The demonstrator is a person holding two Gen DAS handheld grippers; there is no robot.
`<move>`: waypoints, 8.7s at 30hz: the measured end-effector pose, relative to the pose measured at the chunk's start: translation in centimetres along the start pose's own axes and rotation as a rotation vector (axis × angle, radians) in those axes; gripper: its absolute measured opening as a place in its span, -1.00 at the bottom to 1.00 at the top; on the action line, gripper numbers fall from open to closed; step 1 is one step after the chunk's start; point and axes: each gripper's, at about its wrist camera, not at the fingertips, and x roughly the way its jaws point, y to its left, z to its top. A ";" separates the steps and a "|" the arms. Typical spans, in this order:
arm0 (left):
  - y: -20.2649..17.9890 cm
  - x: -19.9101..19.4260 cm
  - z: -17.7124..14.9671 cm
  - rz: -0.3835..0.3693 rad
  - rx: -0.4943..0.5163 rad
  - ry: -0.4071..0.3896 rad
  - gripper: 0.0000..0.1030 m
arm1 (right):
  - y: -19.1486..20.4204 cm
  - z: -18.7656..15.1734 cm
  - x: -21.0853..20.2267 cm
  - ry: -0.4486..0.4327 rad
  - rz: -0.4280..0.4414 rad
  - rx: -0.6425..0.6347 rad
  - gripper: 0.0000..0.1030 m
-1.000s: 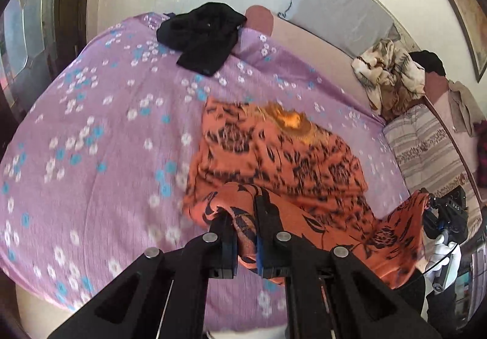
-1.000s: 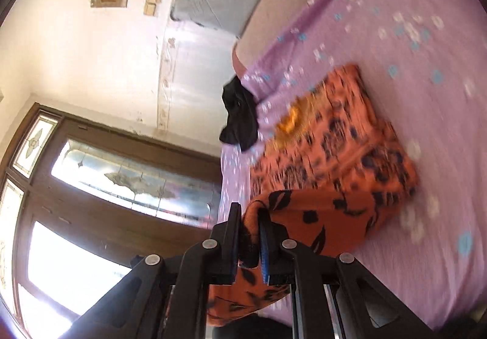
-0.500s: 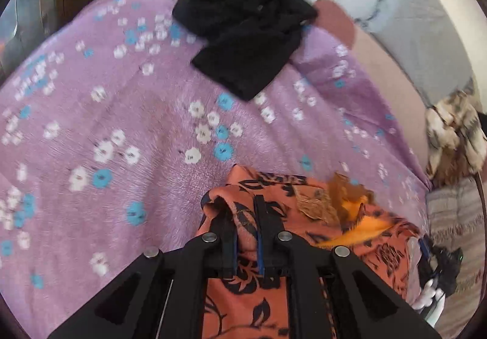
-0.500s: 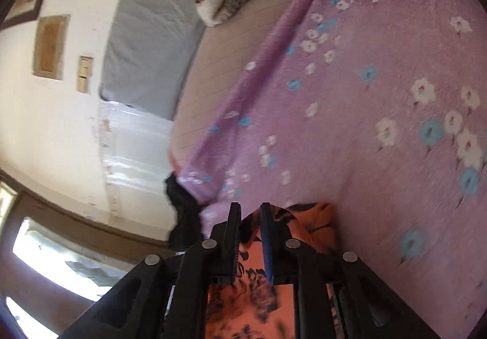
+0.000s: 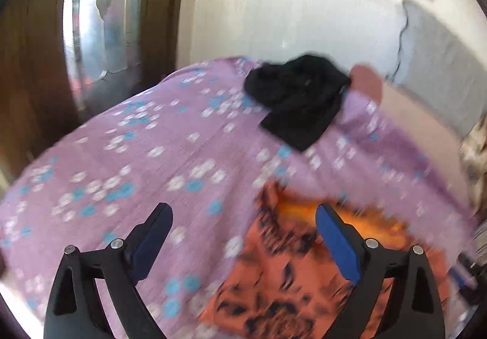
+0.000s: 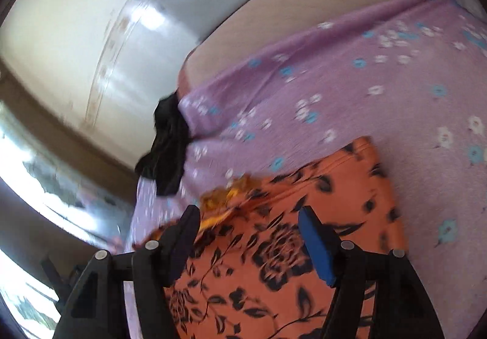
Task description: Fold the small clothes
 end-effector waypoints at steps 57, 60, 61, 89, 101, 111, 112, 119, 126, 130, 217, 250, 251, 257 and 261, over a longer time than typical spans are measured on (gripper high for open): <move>-9.4 0.0 -4.2 -0.110 0.375 -0.002 0.89 | -0.5 -7.3 3.2 0.161 -0.270 -0.055 0.27; -9.4 -0.1 -4.2 -0.118 0.371 -0.001 0.89 | -0.2 -7.6 3.5 0.148 -0.269 -0.072 0.43; -9.4 -0.1 -4.2 -0.117 0.371 -0.004 0.89 | -0.1 -7.7 3.5 0.143 -0.269 -0.069 0.46; -6.8 -3.8 -4.8 -0.091 0.358 -0.100 0.89 | 3.4 -9.4 4.2 0.128 -0.300 -0.210 0.02; -7.0 -2.3 -4.4 -0.083 0.348 -0.049 0.89 | 3.9 -9.2 4.0 0.106 -0.288 -0.228 0.02; -5.3 7.4 -6.1 -0.002 0.230 0.355 0.98 | 4.7 -10.2 5.6 0.211 -0.206 -0.271 0.02; -5.4 7.3 -5.8 0.008 0.234 0.356 0.98 | 4.9 -10.4 5.6 0.199 -0.212 -0.300 0.02; -3.0 5.8 -3.8 -0.003 0.124 0.345 0.98 | 4.2 -9.1 3.4 0.150 -0.221 -0.256 0.01; 3.5 3.7 -3.2 0.008 -0.077 0.335 0.92 | 0.6 -8.5 0.4 0.156 -0.265 -0.115 0.03; 4.1 2.9 -5.9 -0.116 -0.111 0.398 0.07 | -0.6 -9.2 0.0 0.196 -0.238 -0.033 0.02; -26.7 -9.6 -17.3 -0.663 0.889 0.143 0.39 | -15.9 3.5 0.2 -0.042 -0.018 0.253 -0.63; -17.2 0.1 -11.1 -0.426 0.586 0.355 0.63 | -4.9 -9.6 -6.7 0.228 -0.296 -0.064 -0.69; -17.3 0.2 -11.1 -0.414 0.591 0.348 0.66 | -4.3 -8.9 -7.2 0.202 -0.292 -0.077 -0.67; -17.8 -0.1 -11.6 -0.352 0.627 0.312 0.86 | -1.7 -2.3 -3.2 0.160 -0.315 -0.132 -0.62; -17.8 0.1 -11.7 -0.343 0.630 0.307 0.94 | -3.3 2.2 3.2 0.216 -0.333 -0.057 -0.62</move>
